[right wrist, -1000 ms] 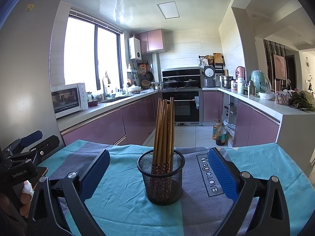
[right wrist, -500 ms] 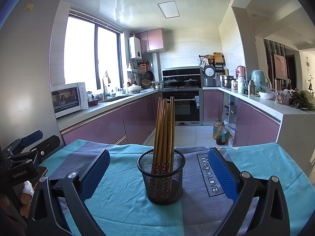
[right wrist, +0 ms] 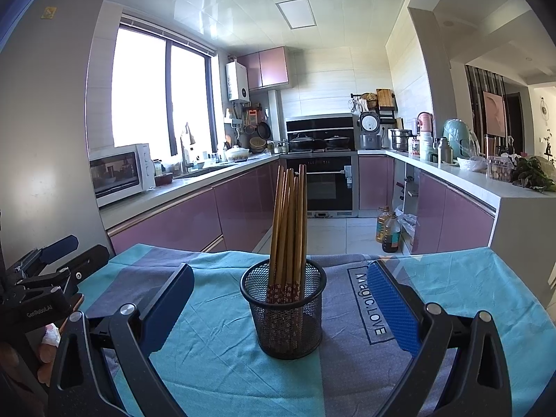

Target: Organize utensils

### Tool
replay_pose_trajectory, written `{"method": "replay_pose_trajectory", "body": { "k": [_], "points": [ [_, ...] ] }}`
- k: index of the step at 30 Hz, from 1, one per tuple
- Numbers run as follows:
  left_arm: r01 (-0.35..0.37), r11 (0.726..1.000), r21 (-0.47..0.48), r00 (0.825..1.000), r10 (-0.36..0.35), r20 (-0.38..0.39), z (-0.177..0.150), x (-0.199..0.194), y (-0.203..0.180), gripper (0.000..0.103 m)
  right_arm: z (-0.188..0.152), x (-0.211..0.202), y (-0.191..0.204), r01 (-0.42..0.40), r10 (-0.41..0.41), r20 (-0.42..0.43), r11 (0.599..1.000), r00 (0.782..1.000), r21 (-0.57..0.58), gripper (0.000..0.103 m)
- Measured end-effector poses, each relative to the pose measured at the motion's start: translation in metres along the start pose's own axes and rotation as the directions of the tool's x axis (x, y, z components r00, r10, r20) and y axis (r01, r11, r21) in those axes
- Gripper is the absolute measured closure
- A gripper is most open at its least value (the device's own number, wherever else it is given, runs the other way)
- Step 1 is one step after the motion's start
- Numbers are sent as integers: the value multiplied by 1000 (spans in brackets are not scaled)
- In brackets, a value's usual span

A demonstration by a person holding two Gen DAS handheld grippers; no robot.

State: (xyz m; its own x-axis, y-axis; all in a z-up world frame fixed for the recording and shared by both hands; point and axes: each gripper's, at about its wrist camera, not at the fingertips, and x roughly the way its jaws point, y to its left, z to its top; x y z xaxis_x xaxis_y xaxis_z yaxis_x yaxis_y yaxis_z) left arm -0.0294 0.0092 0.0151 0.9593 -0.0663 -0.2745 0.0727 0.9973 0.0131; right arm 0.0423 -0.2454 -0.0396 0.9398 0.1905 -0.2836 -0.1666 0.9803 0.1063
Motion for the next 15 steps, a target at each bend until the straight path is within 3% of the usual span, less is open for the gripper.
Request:
{"method": "replay_pose_trajectory", "body": {
  "k": [5,10,13,15],
  "points": [
    [-13,1000,9,1000,13,-24,-7,8,0,6,-3,5,-6,11,-11,-19,1000,1000,9,6],
    [-9,1000,4,992,10,-123,-16,30,4,6,-7,18,-25,36,-34,-92,999,995,19,6],
    [1,1000,-7,977,-2,-212,-25,50,13,6,-18,39,-54,120,-115,-209,993,971,10,6],
    [-9,1000,-7,962,7,-274,-33,66,20,6,-31,59,-83,198,-189,-327,980,926,-7,6]
  ]
}}
